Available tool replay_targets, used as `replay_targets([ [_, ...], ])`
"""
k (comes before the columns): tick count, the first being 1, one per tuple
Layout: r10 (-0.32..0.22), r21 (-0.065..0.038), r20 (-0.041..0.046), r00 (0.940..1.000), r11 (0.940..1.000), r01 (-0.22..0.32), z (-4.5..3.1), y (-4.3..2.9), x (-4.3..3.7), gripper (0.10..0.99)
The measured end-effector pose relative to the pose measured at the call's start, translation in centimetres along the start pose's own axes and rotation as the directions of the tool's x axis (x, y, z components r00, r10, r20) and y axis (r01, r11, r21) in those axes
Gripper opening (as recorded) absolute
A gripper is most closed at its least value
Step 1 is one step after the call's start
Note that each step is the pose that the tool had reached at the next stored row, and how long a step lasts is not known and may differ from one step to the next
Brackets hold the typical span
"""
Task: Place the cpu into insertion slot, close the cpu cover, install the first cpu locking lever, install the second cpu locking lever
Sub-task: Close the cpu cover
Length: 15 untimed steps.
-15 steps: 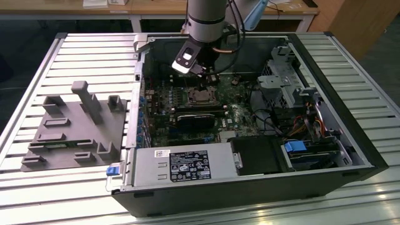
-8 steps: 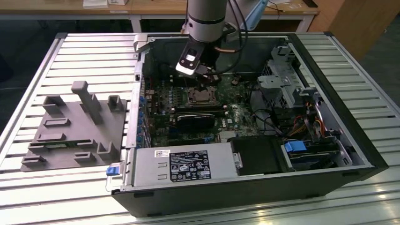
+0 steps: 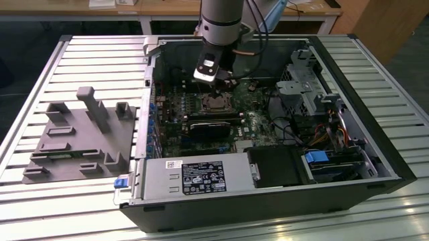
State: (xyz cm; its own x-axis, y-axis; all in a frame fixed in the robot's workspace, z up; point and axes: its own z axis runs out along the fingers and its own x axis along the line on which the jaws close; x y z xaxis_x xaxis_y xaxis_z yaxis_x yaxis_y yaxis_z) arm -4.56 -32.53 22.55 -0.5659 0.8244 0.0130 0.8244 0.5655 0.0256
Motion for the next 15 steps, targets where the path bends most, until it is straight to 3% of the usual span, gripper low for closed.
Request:
replay_targets([
  [4,-0.068,0.002,0.0002,0.9977,0.9977,0.068,0.01,0.0,0.0,0.106],
  [8,-0.135,0.005,0.0007,0.9908,0.9908,0.135,0.01,0.0,0.0,0.106],
  [11,-0.186,0.007,0.0007,0.9826,0.9826,0.186,0.02,0.0,0.0,0.106],
  [15,-0.255,0.01,0.0008,0.9669,0.9668,0.255,0.02,0.0,0.0,0.106],
])
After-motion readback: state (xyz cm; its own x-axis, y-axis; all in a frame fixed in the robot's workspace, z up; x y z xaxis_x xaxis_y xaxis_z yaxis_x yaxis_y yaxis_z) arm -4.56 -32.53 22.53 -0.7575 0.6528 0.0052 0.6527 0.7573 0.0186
